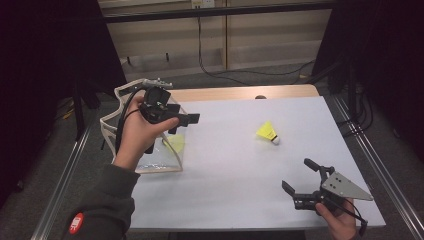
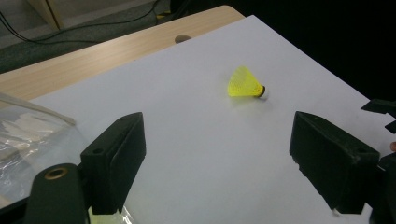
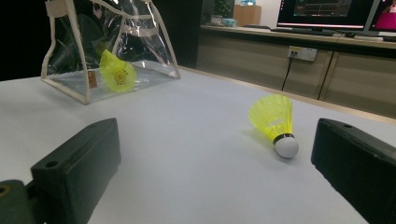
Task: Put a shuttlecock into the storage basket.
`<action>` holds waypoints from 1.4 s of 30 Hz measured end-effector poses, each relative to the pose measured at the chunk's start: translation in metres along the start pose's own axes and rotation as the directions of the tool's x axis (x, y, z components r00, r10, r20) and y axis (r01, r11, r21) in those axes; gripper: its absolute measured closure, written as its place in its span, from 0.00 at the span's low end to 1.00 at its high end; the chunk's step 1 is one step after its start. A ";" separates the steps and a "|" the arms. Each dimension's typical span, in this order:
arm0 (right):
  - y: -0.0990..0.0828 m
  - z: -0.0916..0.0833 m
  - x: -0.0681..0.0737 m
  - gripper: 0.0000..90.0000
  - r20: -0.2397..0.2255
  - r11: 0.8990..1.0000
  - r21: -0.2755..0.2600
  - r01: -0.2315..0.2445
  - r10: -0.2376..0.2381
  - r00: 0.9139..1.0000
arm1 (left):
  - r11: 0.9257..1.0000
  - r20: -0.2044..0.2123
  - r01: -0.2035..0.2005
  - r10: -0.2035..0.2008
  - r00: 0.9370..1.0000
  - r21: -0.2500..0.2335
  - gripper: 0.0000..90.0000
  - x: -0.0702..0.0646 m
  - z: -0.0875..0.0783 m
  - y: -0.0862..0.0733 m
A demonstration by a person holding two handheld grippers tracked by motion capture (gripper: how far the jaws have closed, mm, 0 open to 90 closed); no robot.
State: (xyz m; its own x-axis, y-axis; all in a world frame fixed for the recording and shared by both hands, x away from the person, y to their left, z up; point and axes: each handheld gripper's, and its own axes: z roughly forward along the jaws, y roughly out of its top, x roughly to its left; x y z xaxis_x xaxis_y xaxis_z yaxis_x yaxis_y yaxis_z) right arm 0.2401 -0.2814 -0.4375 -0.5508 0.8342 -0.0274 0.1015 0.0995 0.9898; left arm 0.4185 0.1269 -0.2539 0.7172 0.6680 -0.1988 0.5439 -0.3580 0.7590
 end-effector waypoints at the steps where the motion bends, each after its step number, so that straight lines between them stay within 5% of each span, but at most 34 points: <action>1: 0.000 0.000 0.000 0.01 -0.001 1.000 0.001 -0.001 0.001 1.000 | 1.000 0.002 0.005 -0.005 1.000 -0.004 0.20 -0.001 0.002 -0.001; 42: 0.000 0.000 0.000 0.01 -0.004 1.000 -0.001 0.001 -0.001 1.000 | 1.000 0.068 -0.002 0.003 0.998 -0.005 0.16 -0.028 0.068 -0.023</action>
State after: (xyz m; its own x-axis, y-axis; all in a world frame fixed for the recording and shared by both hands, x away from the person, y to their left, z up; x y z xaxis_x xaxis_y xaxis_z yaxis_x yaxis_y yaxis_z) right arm 0.2401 -0.2813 -0.4372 -0.5542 0.8319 -0.0275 0.1006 0.0998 0.9899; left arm 0.4162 0.0721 -0.3079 0.7463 0.6214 -0.2383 0.5399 -0.3559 0.7628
